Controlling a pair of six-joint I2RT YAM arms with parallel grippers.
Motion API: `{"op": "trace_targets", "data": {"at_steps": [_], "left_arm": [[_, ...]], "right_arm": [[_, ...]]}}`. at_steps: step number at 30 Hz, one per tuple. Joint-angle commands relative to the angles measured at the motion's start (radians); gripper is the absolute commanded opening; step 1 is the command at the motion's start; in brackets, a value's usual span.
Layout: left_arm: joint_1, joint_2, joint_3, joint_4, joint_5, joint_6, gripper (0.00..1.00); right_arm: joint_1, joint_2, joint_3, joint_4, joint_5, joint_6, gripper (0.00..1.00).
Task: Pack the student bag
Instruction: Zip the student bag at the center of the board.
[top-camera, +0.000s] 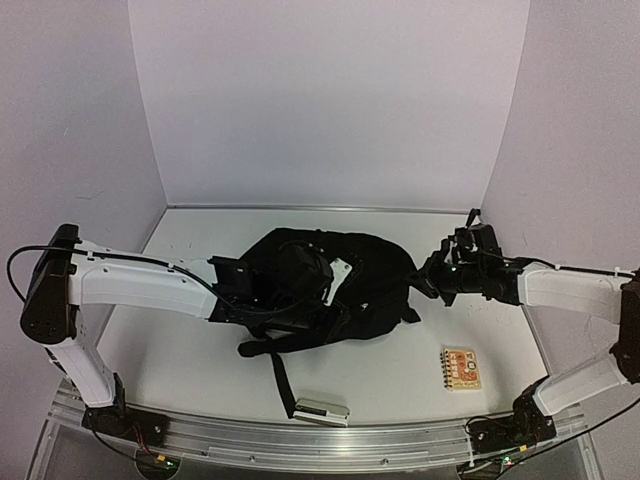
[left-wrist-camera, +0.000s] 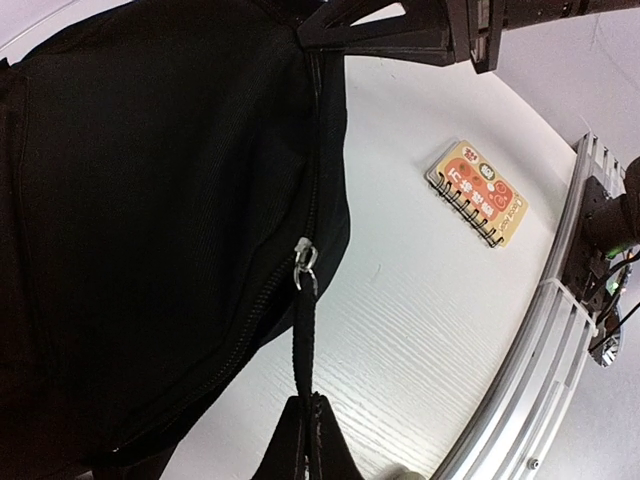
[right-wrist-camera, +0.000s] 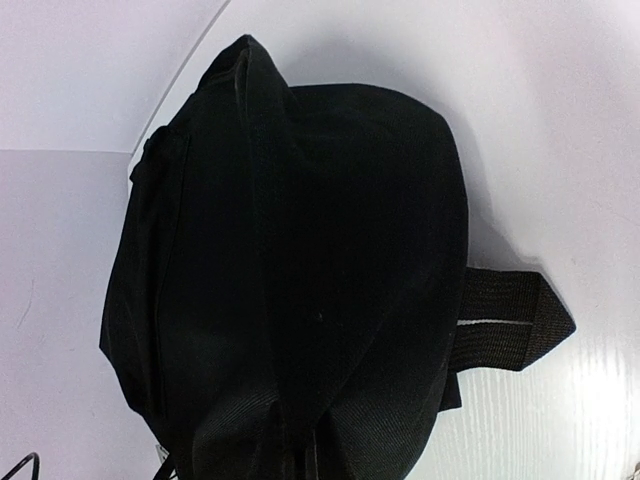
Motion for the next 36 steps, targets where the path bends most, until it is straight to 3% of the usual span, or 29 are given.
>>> {"op": "trace_targets", "data": {"at_steps": [1, 21, 28, 30, 36], "left_arm": [[-0.009, -0.061, -0.021, -0.121, -0.03, 0.0, 0.0], [0.16, -0.293, -0.241, -0.166, 0.037, -0.118, 0.0], [0.17, -0.292, -0.229, -0.164, 0.075, -0.133, 0.01], [0.17, -0.282, -0.194, -0.165, 0.106, -0.132, 0.1], [0.193, -0.245, -0.045, -0.226, 0.123, -0.141, 0.67]], "right_arm": [[-0.061, -0.004, 0.026, 0.042, 0.181, -0.033, 0.0], [-0.132, 0.071, 0.092, 0.03, 0.208, -0.105, 0.0], [-0.138, 0.089, 0.111, 0.035, 0.153, -0.149, 0.0], [-0.138, 0.093, 0.141, 0.036, 0.107, -0.201, 0.0], [-0.137, 0.086, 0.223, -0.027, 0.104, -0.353, 0.0]]}}
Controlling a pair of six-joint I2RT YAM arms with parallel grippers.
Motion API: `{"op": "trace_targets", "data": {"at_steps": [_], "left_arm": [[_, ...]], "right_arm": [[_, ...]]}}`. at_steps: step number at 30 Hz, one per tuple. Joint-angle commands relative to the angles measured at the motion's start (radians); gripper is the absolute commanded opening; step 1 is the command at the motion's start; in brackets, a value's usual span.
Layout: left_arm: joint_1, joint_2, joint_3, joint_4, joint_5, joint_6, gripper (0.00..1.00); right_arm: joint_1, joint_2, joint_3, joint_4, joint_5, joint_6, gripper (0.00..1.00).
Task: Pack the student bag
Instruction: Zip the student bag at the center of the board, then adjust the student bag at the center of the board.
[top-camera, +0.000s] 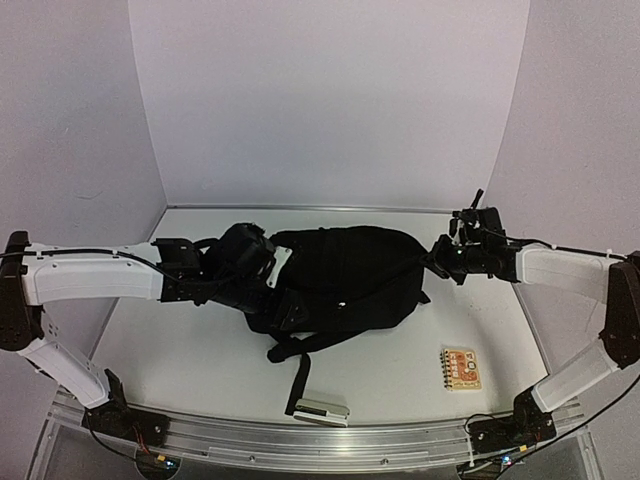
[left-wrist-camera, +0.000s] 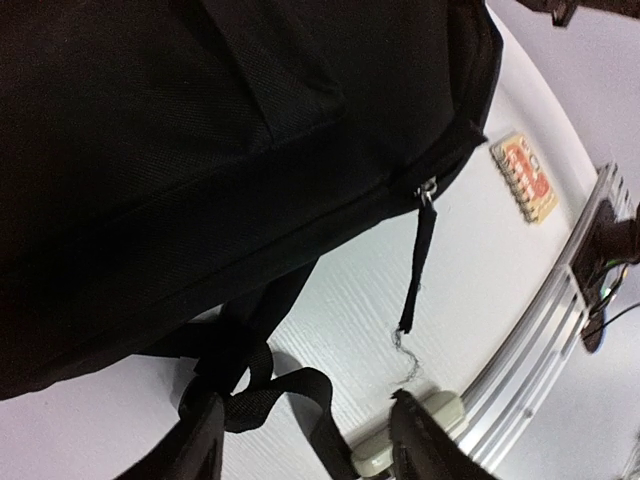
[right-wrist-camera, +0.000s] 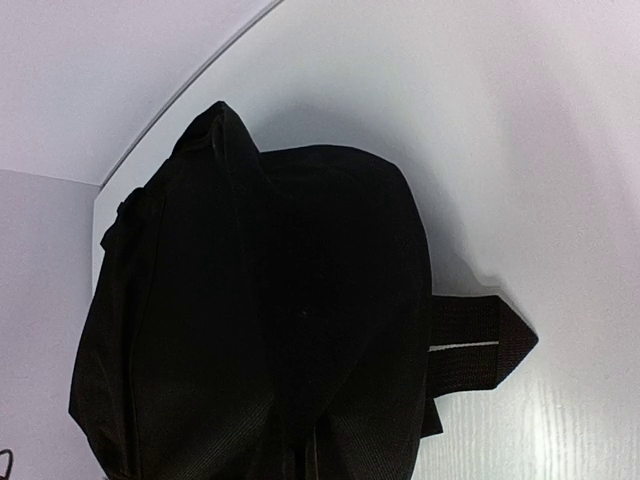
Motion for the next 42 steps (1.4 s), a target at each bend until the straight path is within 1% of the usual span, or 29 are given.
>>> {"op": "trace_targets", "data": {"at_steps": [1, 4, 7, 10, 11, 12, 13, 15, 17, 19, 21, 23, 26, 31, 32, 35, 36, 37, 39, 42], "left_arm": [[0.033, 0.002, 0.162, -0.06, 0.013, -0.017, 0.72], [0.095, 0.002, 0.194, -0.073, 0.015, -0.041, 0.82], [0.182, -0.003, 0.193, -0.058, 0.022, -0.074, 0.91], [0.297, 0.024, 0.177, -0.015, 0.111, -0.097, 0.95], [0.331, 0.044, 0.177, -0.002, 0.139, -0.104, 0.95], [0.365, 0.067, 0.18, 0.009, 0.16, -0.109, 0.95], [0.387, 0.088, 0.187, 0.016, 0.188, -0.105, 0.95], [0.426, 0.135, 0.204, 0.037, 0.211, -0.08, 0.96], [0.457, 0.178, 0.227, 0.043, 0.243, -0.064, 0.96], [0.486, 0.227, 0.255, 0.037, 0.268, -0.057, 0.96], [0.501, 0.27, 0.273, 0.027, 0.263, -0.046, 0.96], [0.507, 0.293, 0.275, 0.033, 0.237, -0.041, 0.96], [0.514, 0.315, 0.256, 0.06, 0.229, -0.047, 0.96], [0.515, 0.352, 0.24, 0.083, 0.242, -0.061, 0.93], [0.515, 0.361, 0.235, 0.094, 0.25, -0.064, 0.9], [0.515, 0.379, 0.212, 0.131, 0.295, -0.074, 0.71], [0.515, 0.383, 0.197, 0.156, 0.321, -0.079, 0.65], [0.514, 0.383, 0.182, 0.177, 0.349, -0.087, 0.61], [0.511, 0.371, 0.137, 0.234, 0.391, -0.107, 0.53], [0.484, 0.327, 0.064, 0.313, 0.448, -0.121, 0.48]], "right_arm": [[-0.014, -0.009, 0.116, -0.018, 0.085, -0.147, 0.0], [-0.015, 0.009, 0.152, -0.056, 0.123, -0.183, 0.0], [-0.014, 0.029, 0.177, -0.075, 0.142, -0.208, 0.0], [-0.014, 0.052, 0.202, -0.097, 0.146, -0.232, 0.0], [-0.015, 0.057, 0.211, -0.109, 0.148, -0.236, 0.03], [-0.014, 0.061, 0.22, -0.123, 0.149, -0.24, 0.07], [-0.013, 0.058, 0.225, -0.134, 0.145, -0.24, 0.19], [-0.013, 0.035, 0.224, -0.155, 0.13, -0.234, 0.37], [-0.012, -0.007, 0.201, -0.174, 0.115, -0.216, 0.57], [-0.013, -0.048, 0.163, -0.185, 0.089, -0.189, 0.67], [-0.012, -0.095, 0.104, -0.189, 0.052, -0.144, 0.7], [-0.01, -0.131, 0.047, -0.188, 0.016, -0.104, 0.69], [0.001, -0.161, -0.028, -0.177, -0.033, -0.053, 0.65], [0.036, -0.147, -0.099, -0.119, -0.087, -0.022, 0.61], [0.04, -0.127, -0.106, -0.086, -0.121, -0.019, 0.56], [0.061, -0.05, -0.099, -0.003, -0.167, 0.004, 0.43], [0.067, -0.023, -0.085, 0.016, -0.167, 0.004, 0.41], [0.073, 0.002, -0.065, 0.025, -0.16, -0.003, 0.4], [0.076, 0.061, -0.026, 0.033, -0.138, -0.021, 0.34], [0.077, 0.141, 0.066, 0.039, -0.102, -0.061, 0.32]]}}
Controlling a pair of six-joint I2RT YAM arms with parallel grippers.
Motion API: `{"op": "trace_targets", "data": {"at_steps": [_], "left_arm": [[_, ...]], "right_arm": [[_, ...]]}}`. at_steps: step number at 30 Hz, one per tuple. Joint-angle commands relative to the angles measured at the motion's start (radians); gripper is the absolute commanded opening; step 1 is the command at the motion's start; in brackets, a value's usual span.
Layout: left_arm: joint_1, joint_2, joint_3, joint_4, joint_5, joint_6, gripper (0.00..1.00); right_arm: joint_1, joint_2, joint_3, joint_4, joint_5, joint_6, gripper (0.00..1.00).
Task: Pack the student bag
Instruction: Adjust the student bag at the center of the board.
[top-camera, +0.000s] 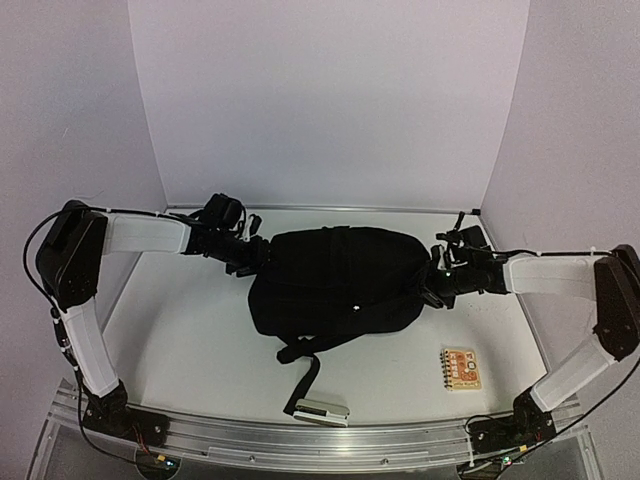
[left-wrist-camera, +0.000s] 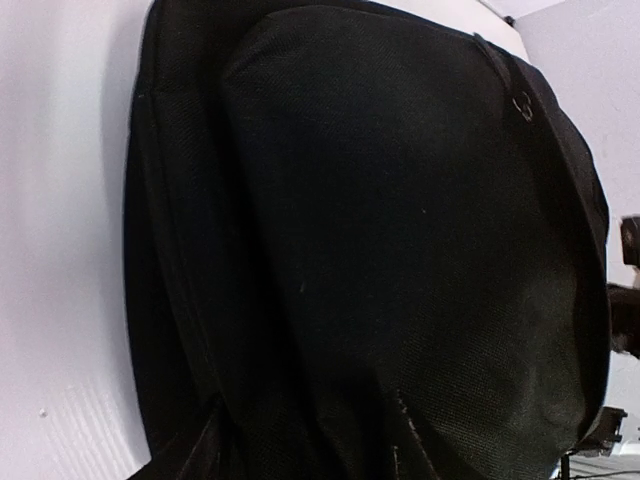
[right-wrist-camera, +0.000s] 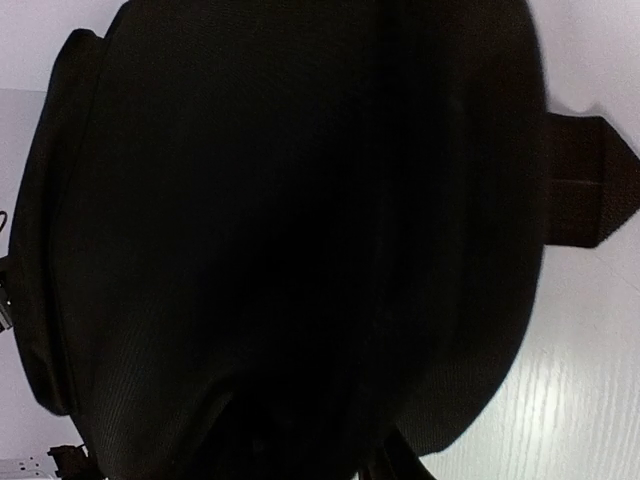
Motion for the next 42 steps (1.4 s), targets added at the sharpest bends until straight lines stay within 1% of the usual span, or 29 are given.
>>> {"op": "trace_targets", "data": {"at_steps": [1, 7, 10, 12, 14, 16, 18, 19, 23, 25, 28, 30, 32, 35, 38, 42], "left_arm": [[-0.043, -0.059, -0.104, 0.115, 0.111, -0.027, 0.47], [-0.202, -0.11, -0.159, 0.194, 0.122, -0.083, 0.47], [-0.29, -0.117, -0.153, 0.271, 0.126, -0.132, 0.47], [-0.347, -0.117, -0.127, 0.282, 0.117, -0.134, 0.48], [-0.377, -0.12, -0.088, 0.243, 0.099, -0.123, 0.5], [-0.383, -0.149, -0.077, 0.198, 0.068, -0.12, 0.57], [-0.383, -0.202, -0.084, 0.15, 0.024, -0.107, 0.66], [-0.382, -0.241, -0.086, 0.116, -0.007, -0.098, 0.69], [-0.365, -0.352, -0.081, -0.027, -0.152, -0.064, 0.81], [-0.324, -0.391, -0.089, -0.085, -0.185, -0.066, 0.85], [-0.227, -0.411, -0.111, -0.121, -0.182, -0.086, 0.87], [-0.184, -0.405, -0.119, -0.117, -0.18, -0.08, 0.88], [-0.167, -0.386, -0.111, -0.109, -0.19, -0.057, 0.9], [-0.143, -0.332, -0.083, -0.092, -0.188, -0.032, 0.91], [-0.123, -0.272, -0.073, -0.046, -0.183, -0.013, 0.91], [-0.107, -0.192, -0.06, 0.018, -0.143, -0.01, 0.91]], "right_arm": [[0.009, 0.116, 0.163, 0.082, 0.037, -0.053, 0.32], [0.008, 0.337, 0.411, 0.083, 0.122, -0.14, 0.27], [0.007, 0.428, 0.533, 0.114, 0.136, -0.173, 0.29], [0.008, 0.482, 0.618, 0.119, 0.131, -0.207, 0.34], [0.008, 0.519, 0.699, 0.111, 0.121, -0.234, 0.42], [0.009, 0.526, 0.747, 0.096, 0.116, -0.259, 0.51], [0.008, 0.505, 0.765, 0.073, 0.127, -0.282, 0.6], [0.008, 0.487, 0.767, 0.05, 0.141, -0.295, 0.64], [0.008, 0.377, 0.733, -0.025, 0.215, -0.339, 0.73], [0.009, 0.309, 0.697, -0.048, 0.227, -0.343, 0.76], [0.018, 0.222, 0.635, -0.075, 0.226, -0.316, 0.76], [0.036, 0.165, 0.599, -0.094, 0.23, -0.29, 0.76], [0.058, 0.118, 0.559, -0.121, 0.255, -0.25, 0.76], [0.093, 0.058, 0.468, -0.139, 0.284, -0.179, 0.79], [0.123, 0.016, 0.372, -0.145, 0.295, -0.124, 0.8], [0.171, -0.022, 0.264, -0.163, 0.311, -0.063, 0.79]]}}
